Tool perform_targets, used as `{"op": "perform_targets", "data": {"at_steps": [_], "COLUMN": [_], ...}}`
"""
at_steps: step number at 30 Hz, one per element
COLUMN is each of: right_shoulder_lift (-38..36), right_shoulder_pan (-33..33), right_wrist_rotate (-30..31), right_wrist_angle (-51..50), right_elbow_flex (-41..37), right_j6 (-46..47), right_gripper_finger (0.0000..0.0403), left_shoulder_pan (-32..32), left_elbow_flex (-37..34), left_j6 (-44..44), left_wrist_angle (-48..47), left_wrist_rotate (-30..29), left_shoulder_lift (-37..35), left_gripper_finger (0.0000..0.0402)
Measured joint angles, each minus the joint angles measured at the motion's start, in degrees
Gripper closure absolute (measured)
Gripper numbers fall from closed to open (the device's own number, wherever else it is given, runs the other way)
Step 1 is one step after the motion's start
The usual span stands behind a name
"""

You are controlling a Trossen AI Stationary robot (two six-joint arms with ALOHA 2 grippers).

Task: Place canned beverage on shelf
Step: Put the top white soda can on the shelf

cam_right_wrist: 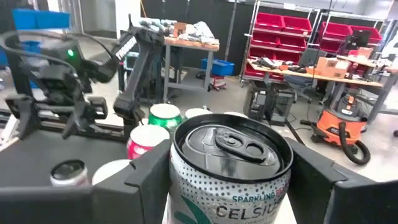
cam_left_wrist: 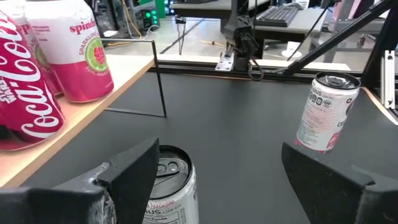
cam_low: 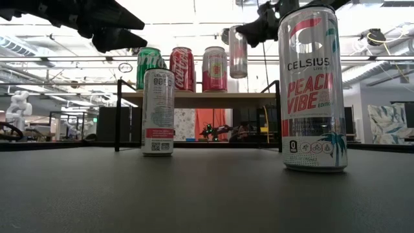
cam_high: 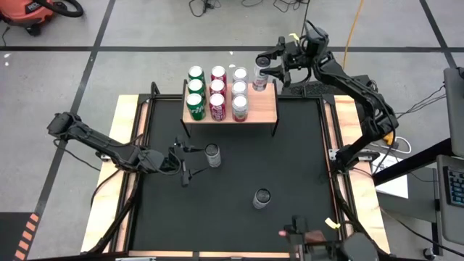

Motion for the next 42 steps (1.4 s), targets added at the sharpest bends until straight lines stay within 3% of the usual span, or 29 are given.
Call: {"op": "perform_targets", "data": {"at_steps": [17,35,42], "right_shoulder_lift": [7.18,7.13,7.13], "right_shoulder_pan": [-4.38,-4.48,-4.4], "right_wrist_rotate": [-3.4,-4.55,-4.38], "right_wrist_angle": [-2.19,-3.68,2.38], "right_elbow_flex": [-0.05,-0.51,-4.77], "right_j6": [-2.73,-6.03,-5.6], "right_gripper_finger": [0.0179,0.0179,0.0179], "left_shoulder_pan": [0.0,0.0,0.0], "left_elbow_flex": [0.0,0.0,0.0], "left_j6": [0.42,1.87,2.0], "left_wrist_angle": [-0.35,-0.34,-0.32], "left_wrist_rotate": [-0.2,-0.2,-0.22], "left_shoulder_lift": [0.0,0.0,0.0], "left_gripper_finger": [0.0064,0.0064,0.0064]}}
